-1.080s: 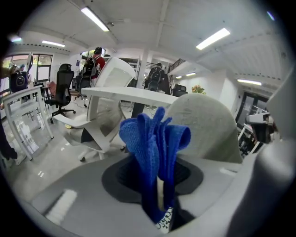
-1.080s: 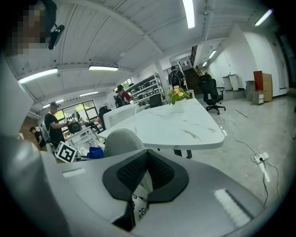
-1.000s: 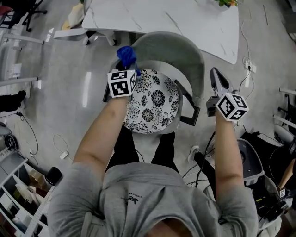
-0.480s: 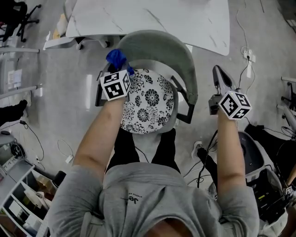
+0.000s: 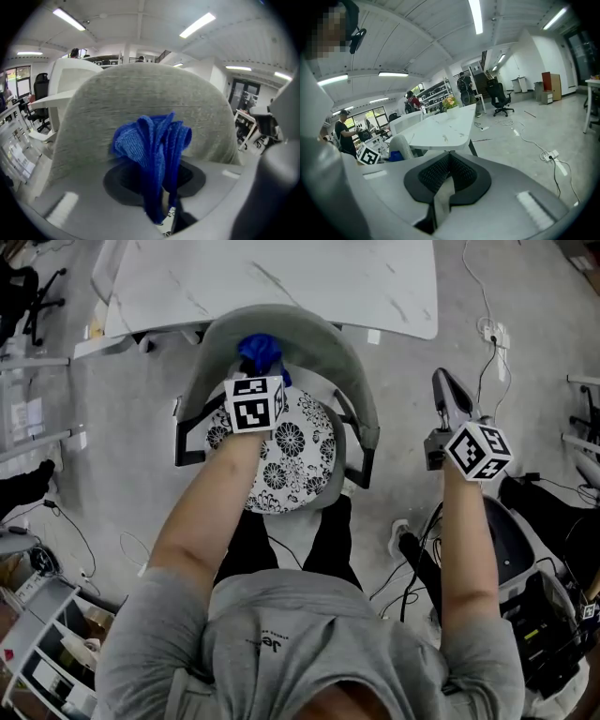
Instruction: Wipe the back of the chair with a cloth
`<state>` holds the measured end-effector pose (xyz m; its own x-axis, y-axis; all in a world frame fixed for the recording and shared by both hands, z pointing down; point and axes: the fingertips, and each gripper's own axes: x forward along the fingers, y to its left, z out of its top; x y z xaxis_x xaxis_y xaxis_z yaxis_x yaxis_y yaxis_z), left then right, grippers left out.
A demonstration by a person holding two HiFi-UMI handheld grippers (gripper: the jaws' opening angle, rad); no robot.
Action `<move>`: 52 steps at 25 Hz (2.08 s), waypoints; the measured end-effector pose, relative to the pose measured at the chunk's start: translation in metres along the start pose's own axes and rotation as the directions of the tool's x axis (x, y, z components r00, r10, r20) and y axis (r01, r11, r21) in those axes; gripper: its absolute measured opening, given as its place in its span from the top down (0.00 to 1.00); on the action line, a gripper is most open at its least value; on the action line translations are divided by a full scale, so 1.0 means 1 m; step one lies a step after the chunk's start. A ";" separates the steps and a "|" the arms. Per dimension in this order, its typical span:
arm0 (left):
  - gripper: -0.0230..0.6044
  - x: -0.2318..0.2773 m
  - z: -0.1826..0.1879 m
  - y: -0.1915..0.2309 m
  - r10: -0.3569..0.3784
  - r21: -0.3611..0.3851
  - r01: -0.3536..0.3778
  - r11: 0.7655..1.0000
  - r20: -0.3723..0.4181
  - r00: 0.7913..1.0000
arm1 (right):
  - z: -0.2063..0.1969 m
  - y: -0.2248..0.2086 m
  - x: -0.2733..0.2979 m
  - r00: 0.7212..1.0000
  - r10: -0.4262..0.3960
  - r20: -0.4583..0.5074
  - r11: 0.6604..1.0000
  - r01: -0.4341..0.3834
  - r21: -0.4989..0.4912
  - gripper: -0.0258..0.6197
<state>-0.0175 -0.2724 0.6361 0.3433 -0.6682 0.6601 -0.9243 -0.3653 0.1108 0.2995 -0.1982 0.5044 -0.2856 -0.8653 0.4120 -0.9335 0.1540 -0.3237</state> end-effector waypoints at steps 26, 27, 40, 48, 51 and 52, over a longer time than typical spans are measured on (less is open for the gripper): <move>0.68 -0.037 -0.037 -0.041 -0.186 0.104 0.188 0.977 -0.032 0.982 | -0.003 0.040 0.002 0.997 0.072 -0.009 0.997 -0.072 -0.015 0.96; 0.68 -0.041 -0.043 -0.018 -0.148 0.066 0.150 0.987 -0.032 0.988 | -0.003 0.045 0.007 0.997 0.075 -0.013 0.997 -0.075 -0.019 0.96; 0.68 -0.064 -0.094 0.121 0.078 -0.229 -0.091 0.969 -0.067 0.995 | -0.006 0.094 0.051 0.994 0.104 -0.045 0.993 -0.106 -0.047 0.96; 0.68 -0.040 -0.090 0.125 0.086 -0.231 -0.109 0.967 -0.106 0.991 | -0.007 0.079 0.051 0.994 0.096 -0.044 0.995 -0.097 -0.037 0.96; 0.68 -0.026 -0.083 0.111 0.068 -0.188 -0.089 0.978 -0.115 0.991 | -0.005 0.061 0.046 0.996 0.083 -0.035 0.996 -0.084 -0.028 0.96; 0.68 -0.020 -0.080 0.105 0.058 -0.166 -0.077 0.983 -0.118 0.991 | -0.004 0.055 0.044 0.997 0.076 -0.031 0.997 -0.077 -0.023 0.96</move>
<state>-0.1348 -0.2455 0.6934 0.2670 -0.6071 0.7484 -0.9629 -0.1999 0.1813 0.2349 -0.2259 0.5081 -0.3626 -0.8358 0.4122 -0.9135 0.2313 -0.3347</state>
